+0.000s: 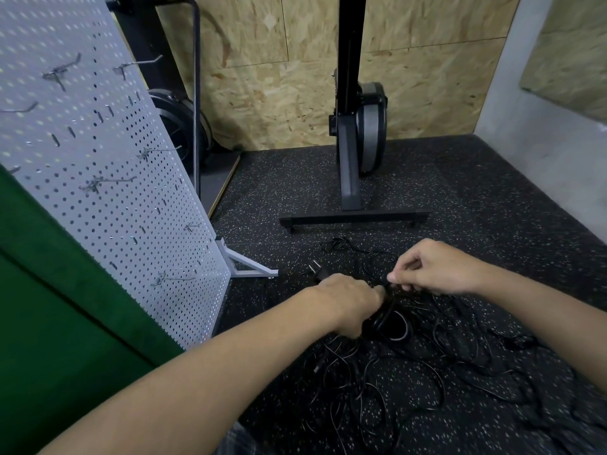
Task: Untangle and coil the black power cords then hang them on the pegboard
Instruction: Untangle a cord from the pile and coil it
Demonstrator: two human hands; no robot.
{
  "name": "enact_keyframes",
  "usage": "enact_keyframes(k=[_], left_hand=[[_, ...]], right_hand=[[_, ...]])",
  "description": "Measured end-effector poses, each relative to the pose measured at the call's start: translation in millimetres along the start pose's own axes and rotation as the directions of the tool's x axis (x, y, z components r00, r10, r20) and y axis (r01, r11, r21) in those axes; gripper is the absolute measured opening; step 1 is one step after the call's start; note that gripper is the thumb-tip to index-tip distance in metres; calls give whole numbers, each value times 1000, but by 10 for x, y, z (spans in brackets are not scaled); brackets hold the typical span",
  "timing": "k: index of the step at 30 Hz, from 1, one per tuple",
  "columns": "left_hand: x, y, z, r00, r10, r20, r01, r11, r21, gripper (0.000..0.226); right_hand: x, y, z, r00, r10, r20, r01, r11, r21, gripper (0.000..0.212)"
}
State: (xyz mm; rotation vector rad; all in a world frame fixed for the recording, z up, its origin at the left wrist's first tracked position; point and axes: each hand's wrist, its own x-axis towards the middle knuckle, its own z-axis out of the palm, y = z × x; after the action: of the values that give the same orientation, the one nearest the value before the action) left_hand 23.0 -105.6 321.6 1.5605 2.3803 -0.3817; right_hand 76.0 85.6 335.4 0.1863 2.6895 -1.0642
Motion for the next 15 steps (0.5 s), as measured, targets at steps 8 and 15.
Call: enact_keyframes(k=[8, 15], left_hand=[[-10, -19, -37, 990, -138, -24, 129, 968, -216, 101], [131, 26, 67, 964, -265, 17, 257, 916, -308, 91]], right_hand=[[-23, -56, 25, 976, 15, -218, -27, 998, -54, 21], [-132, -365, 157, 945, -141, -297, 87, 979, -187, 15]])
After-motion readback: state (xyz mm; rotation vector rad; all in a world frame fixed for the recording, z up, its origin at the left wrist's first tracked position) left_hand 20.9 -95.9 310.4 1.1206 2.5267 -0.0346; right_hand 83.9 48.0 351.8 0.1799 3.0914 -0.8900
